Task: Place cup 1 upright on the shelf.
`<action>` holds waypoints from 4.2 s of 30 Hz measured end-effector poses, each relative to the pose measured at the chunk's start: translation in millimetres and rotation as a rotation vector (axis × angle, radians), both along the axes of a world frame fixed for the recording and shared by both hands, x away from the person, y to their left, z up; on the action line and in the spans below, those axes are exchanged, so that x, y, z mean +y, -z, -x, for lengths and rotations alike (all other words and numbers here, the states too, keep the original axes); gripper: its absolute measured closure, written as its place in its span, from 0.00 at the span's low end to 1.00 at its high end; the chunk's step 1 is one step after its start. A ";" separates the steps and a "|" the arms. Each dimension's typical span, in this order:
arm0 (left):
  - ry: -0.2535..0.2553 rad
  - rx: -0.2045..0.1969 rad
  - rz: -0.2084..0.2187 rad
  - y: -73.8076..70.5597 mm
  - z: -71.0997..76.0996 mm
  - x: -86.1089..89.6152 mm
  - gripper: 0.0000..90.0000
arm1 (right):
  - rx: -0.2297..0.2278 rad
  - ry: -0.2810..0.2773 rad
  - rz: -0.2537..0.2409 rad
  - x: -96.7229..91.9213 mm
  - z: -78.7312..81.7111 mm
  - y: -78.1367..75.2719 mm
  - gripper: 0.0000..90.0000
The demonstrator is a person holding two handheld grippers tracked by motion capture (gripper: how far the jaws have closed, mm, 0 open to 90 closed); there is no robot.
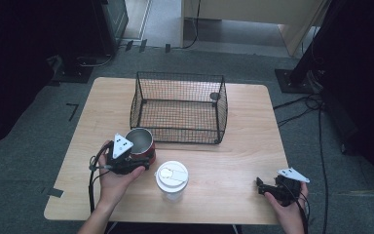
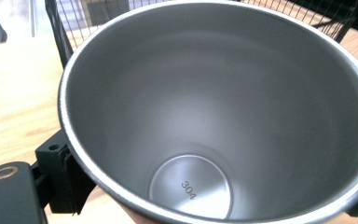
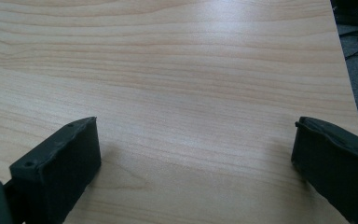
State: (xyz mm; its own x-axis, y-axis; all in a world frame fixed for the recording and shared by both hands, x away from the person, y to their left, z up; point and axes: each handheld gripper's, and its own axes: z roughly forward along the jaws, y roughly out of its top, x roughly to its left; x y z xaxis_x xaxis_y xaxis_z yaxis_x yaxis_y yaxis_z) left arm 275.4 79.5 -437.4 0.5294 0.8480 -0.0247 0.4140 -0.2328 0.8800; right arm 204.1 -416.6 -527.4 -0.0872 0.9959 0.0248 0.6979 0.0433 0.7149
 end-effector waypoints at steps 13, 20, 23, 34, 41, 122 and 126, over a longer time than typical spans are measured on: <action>0.031 -0.067 0.022 -20.3 3.7 -10.4 0.09 | 0.000 0.001 0.000 0.0 0.0 0.0 0.01; 0.040 -0.097 0.029 -29.8 1.9 -16.3 0.09 | 0.000 0.000 -0.001 0.0 0.0 0.0 0.01; 0.043 -0.106 0.035 -32.8 0.5 -18.8 0.09 | 0.000 0.000 -0.001 0.0 0.0 0.0 0.01; 0.054 -0.172 0.059 -51.8 -5.6 -30.7 0.09 | 0.000 0.002 -0.002 0.2 0.0 0.0 0.01; 0.040 -0.210 0.086 -59.8 -14.8 -36.2 0.09 | 0.000 0.002 -0.002 0.1 0.0 0.0 0.01; -0.102 -0.028 -0.074 -15.4 -145.3 -87.1 0.09 | -0.001 -0.001 -0.004 -0.2 0.0 0.0 0.01; -0.118 0.003 -0.099 -12.0 -148.0 -87.4 0.09 | -0.001 -0.001 -0.004 -0.2 0.0 0.0 0.01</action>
